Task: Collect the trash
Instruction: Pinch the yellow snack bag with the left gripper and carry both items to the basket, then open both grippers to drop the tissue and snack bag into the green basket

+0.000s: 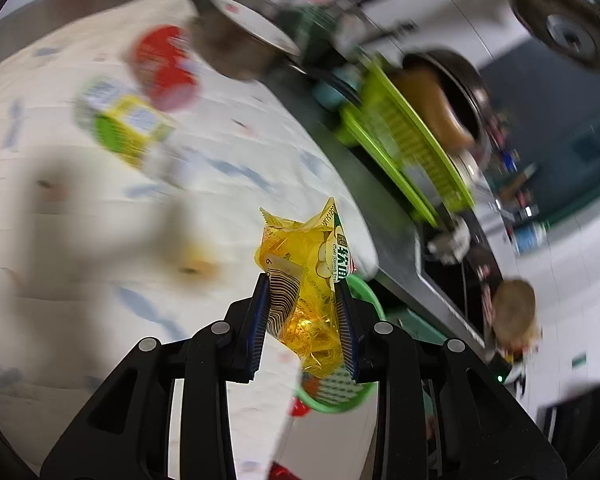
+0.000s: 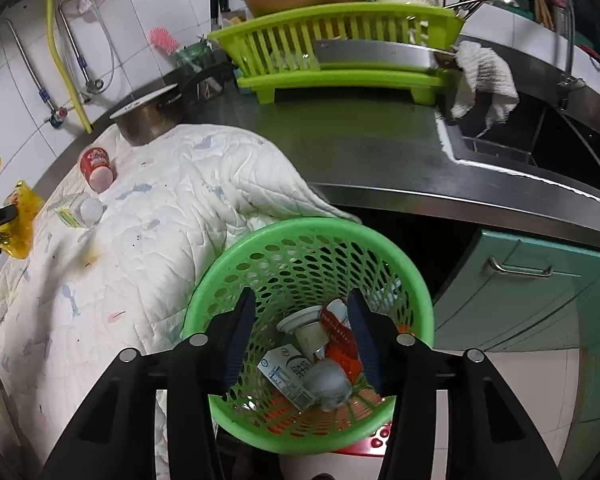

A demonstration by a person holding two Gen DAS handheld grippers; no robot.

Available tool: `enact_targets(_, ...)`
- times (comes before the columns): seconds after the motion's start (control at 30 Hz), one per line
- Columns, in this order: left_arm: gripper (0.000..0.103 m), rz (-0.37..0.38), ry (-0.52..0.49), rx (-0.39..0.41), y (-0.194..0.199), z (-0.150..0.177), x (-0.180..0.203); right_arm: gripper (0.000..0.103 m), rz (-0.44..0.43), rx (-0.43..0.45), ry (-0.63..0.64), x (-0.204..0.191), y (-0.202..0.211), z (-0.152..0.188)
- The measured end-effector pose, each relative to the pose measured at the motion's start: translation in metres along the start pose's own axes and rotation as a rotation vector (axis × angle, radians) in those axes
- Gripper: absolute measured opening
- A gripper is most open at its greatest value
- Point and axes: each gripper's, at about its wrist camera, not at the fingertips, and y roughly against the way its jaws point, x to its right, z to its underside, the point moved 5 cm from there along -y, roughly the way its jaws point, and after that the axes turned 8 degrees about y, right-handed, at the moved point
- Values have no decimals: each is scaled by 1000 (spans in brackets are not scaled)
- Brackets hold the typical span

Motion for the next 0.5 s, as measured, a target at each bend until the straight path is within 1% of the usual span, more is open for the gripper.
enact_targets(0.03,31,7,-25,-24,-9,7,12,57,-4,13,-7,2,6,0)
enact_targets(0.1,31,5,-66,-62,-26,18,30,58,-6,32,-15,3,15,-1)
enact_targets(0.17,31,7,-98,-102,-43,29,45,63,-11,50,-22,5,24,-2)
enact_targets(0.23,31,13,-130,-141,-61,41,60,63,-13,63,-22,5,31,-3)
enact_targets(0.33,31,9,-165,-186,-85,53,76,64,-11,85,-22,8,43,-2)
enact_targets(0.5,32,-12,-210,-236,-117,70,95,67,-3,109,-32,15,58,2)
